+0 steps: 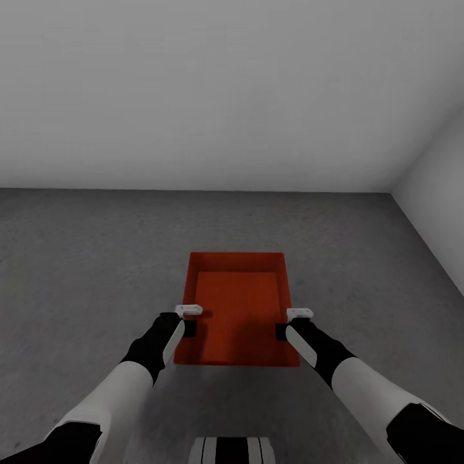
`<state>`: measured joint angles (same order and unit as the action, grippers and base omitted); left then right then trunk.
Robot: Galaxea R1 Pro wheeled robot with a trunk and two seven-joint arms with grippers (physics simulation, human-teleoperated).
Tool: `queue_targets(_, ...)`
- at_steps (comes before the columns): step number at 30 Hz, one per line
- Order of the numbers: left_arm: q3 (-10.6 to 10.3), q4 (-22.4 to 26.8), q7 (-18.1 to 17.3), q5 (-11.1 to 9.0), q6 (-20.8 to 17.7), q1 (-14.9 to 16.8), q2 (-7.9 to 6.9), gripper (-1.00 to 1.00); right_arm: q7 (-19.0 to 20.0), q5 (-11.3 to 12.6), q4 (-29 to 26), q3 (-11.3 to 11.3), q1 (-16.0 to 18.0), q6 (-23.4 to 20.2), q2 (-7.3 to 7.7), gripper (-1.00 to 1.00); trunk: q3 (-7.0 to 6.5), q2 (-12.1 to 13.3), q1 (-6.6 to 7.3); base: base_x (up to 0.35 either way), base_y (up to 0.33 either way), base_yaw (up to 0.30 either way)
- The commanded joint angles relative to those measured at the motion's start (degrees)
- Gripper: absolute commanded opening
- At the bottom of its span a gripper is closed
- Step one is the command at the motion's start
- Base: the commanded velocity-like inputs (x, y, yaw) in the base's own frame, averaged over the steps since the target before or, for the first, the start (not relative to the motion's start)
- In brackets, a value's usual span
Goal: Move the two storage containers from the living room to the garage. In the garage, place one container on the floor and stack the other container on top of it (either order is fine).
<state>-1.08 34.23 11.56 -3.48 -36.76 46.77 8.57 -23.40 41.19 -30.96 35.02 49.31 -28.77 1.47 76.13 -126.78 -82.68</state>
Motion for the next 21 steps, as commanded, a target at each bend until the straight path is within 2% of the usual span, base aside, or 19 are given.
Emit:
queue_targets(1,-0.2,0.0,0.6,-0.5,-0.3,0.0,-0.05,-1.0,-1.0,-2.8,-0.2,-2.9,0.1,1.0,3.36,-1.0,0.04,0.0,0.01,0.0,0.0,0.0)
queue_targets(21,-0.2,0.0,0.7,-0.5,-0.3,0.0,-0.05,-1.0,-0.9,-2.8,-0.2,-2.8,0.1,1.0,3.28,-1.0,4.01,-8.0,-4.38,0.0,0.0,0.0)
